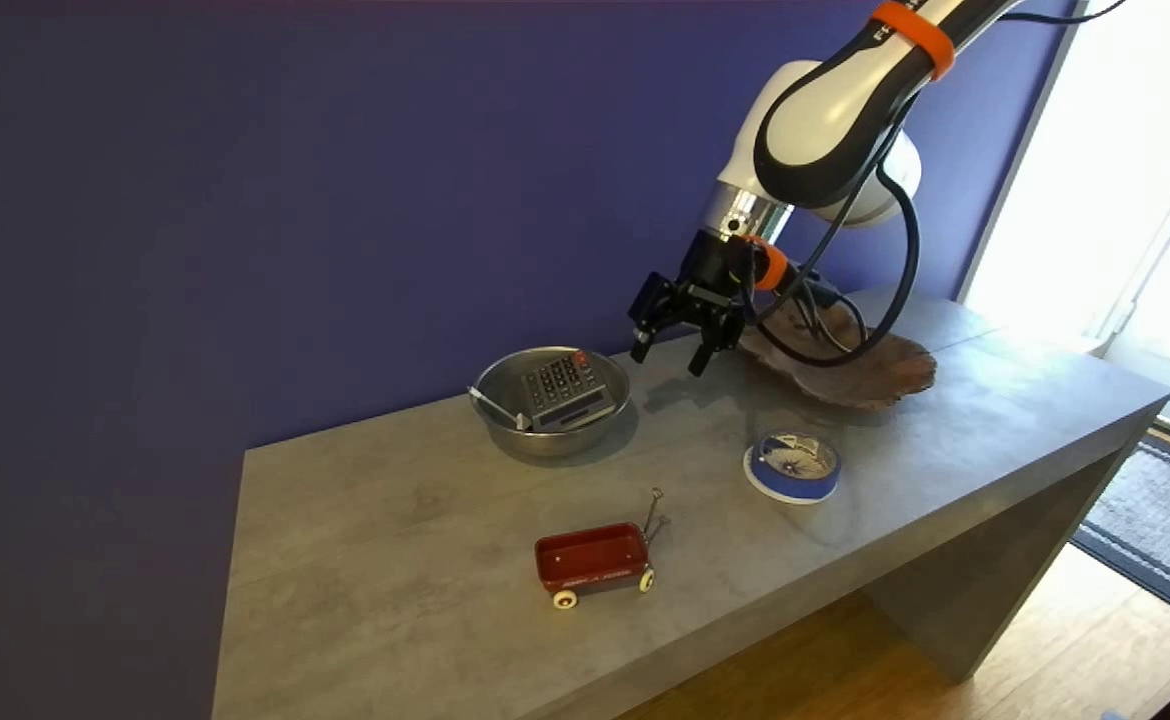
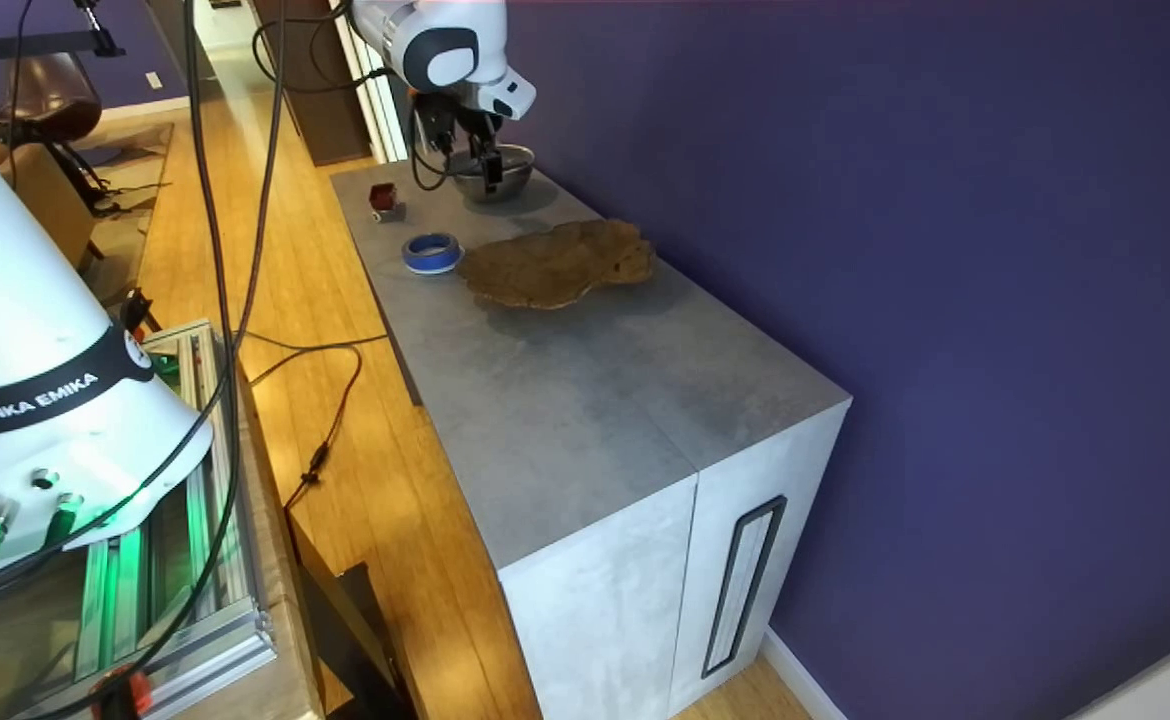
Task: Pick up the metallic dishpan and move it to the right of the wooden bowl
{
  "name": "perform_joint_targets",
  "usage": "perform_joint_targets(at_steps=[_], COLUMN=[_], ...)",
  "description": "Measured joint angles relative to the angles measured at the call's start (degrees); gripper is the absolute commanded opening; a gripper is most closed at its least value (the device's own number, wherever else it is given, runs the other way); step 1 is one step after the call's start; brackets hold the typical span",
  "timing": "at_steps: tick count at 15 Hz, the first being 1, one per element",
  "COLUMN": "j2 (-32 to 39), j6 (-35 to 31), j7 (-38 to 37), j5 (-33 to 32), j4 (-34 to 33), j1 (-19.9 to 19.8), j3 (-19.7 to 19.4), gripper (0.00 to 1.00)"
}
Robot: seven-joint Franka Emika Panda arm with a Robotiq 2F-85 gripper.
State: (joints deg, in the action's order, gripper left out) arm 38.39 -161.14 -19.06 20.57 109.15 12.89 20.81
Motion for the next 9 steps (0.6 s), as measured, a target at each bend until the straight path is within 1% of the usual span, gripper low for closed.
perform_joint_targets(at_steps=[1,3,5,8,9], j2=[0.0,0.04,0.42,1.65,2.11], j6=[0.0,0.0,0.0,-0.16,-0.22], j7=[-0.52,-1.87,-3.2,-4.94,-5.51], j5=[0.23,0.27,0.29,0.31,0.32], j4=[-0.23,-0.67,-1.2,-2.53,-3.03], j1=[0.2,1.22,2.53,4.35,4.94], j3=[-0.04,-0.62,-1.33,-2.24,-2.64], gripper=[0.89,0.96,0.91,0.71,0.67])
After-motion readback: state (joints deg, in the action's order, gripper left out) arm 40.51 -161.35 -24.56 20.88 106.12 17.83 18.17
